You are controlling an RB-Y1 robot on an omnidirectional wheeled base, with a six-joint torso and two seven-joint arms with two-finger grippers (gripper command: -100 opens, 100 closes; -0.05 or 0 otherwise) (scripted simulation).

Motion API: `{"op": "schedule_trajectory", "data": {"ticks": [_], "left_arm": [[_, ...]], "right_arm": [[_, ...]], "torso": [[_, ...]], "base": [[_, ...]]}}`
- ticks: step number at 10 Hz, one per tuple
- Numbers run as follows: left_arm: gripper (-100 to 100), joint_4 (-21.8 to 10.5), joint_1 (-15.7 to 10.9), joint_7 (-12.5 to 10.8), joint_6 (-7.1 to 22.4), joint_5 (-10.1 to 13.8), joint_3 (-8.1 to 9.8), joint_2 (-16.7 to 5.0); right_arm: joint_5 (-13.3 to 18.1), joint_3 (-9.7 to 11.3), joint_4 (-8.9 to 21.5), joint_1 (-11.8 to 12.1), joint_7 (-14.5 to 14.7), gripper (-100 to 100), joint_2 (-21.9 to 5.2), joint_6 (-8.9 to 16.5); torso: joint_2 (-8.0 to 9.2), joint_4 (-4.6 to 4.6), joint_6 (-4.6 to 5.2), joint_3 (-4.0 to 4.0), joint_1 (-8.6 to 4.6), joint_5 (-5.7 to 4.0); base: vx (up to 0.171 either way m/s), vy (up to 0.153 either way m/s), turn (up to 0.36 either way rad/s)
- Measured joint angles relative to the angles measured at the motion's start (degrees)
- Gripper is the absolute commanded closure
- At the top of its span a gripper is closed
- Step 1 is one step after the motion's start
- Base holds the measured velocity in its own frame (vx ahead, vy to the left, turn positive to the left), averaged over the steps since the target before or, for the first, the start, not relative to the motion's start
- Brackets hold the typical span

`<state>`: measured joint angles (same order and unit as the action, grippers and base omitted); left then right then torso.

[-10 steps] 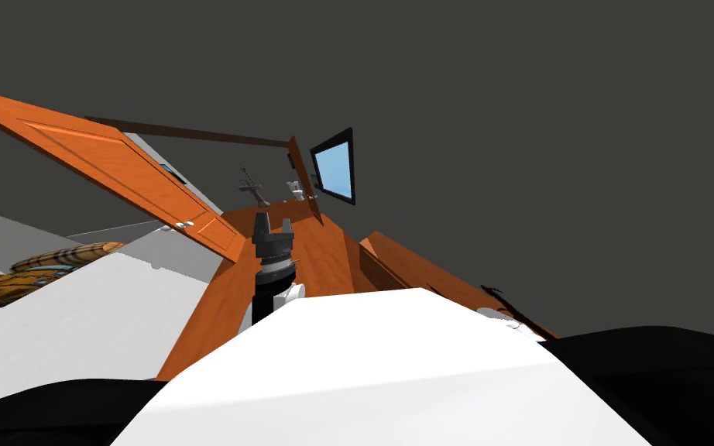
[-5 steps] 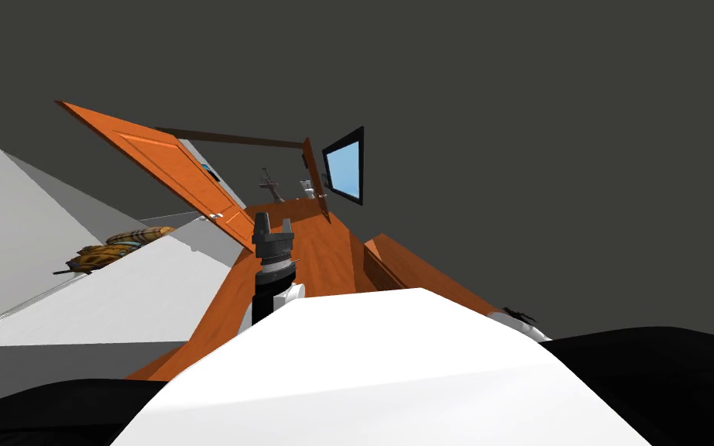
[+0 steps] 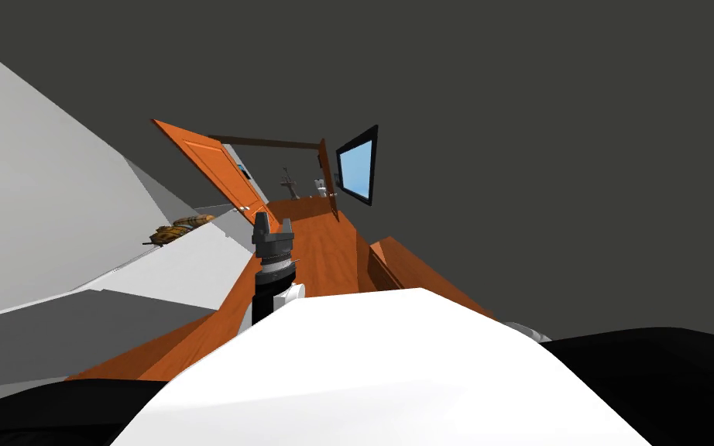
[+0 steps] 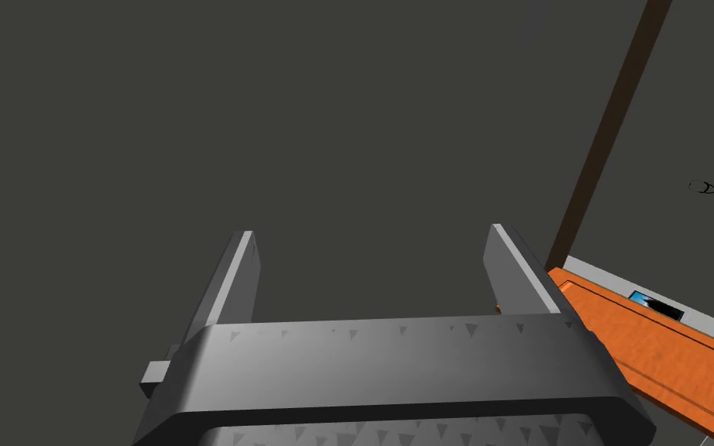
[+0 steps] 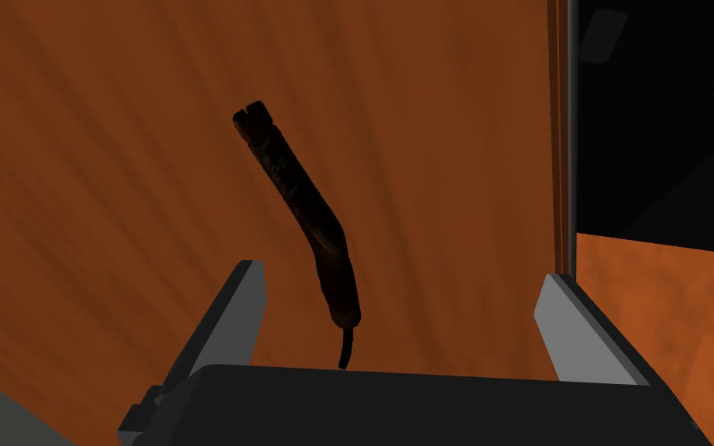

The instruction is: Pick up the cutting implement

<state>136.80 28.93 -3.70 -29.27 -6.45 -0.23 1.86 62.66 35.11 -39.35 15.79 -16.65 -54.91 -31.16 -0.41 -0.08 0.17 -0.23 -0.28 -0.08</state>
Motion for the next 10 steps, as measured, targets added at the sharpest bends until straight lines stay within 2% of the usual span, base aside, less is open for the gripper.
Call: {"op": "schedule_trajectory", "data": {"ticks": [3,5,6,8,9,10], "left_arm": [[0,0.0,0.0,0.0,0.0,0.0,0.00,0.0],[0,0.0,0.0,0.0,0.0,0.0,-0.01,0.0],[0,0.0,0.0,0.0,0.0,0.0,-0.01,0.0],[0,0.0,0.0,0.0,0.0,0.0,0.00,0.0],[0,0.0,0.0,0.0,0.0,0.0,0.00,0.0],[0,0.0,0.0,0.0,0.0,0.0,0.00,0.0]], "right_arm": [[2.1,2.0,1.0,0.7,-2.0,-100,-0.3,0.1],[2.6,2.2,4.5,0.3,-0.7,-100,1.0,-1.1],[2.7,2.2,8.1,-0.8,0.8,-100,2.9,-2.0],[3.7,3.4,6.0,0.3,-1.0,-100,2.3,-1.3],[3.7,3.4,5.9,0.3,-1.3,0,2.2,-1.2],[3.7,3.4,5.9,0.3,-1.3,-100,2.2,-1.2]], "torso": [[0.04,0.01,0.02,0.02,0.14,0.03],[0.03,0.01,-0.03,0.02,0.15,0.03],[0.03,0.01,-0.04,0.02,0.12,0.02],[0.09,0.02,0.04,0.05,0.21,0.04],[0.11,0.02,0.03,0.06,0.26,0.05],[0.11,0.02,0.03,0.07,0.27,0.06]], "base": [[0.021,-0.030,0.189],[0.019,-0.032,0.286],[0.013,-0.034,0.083],[0.004,-0.006,-0.023],[0.000,0.000,0.000],[-0.015,-0.021,0.275]]}}
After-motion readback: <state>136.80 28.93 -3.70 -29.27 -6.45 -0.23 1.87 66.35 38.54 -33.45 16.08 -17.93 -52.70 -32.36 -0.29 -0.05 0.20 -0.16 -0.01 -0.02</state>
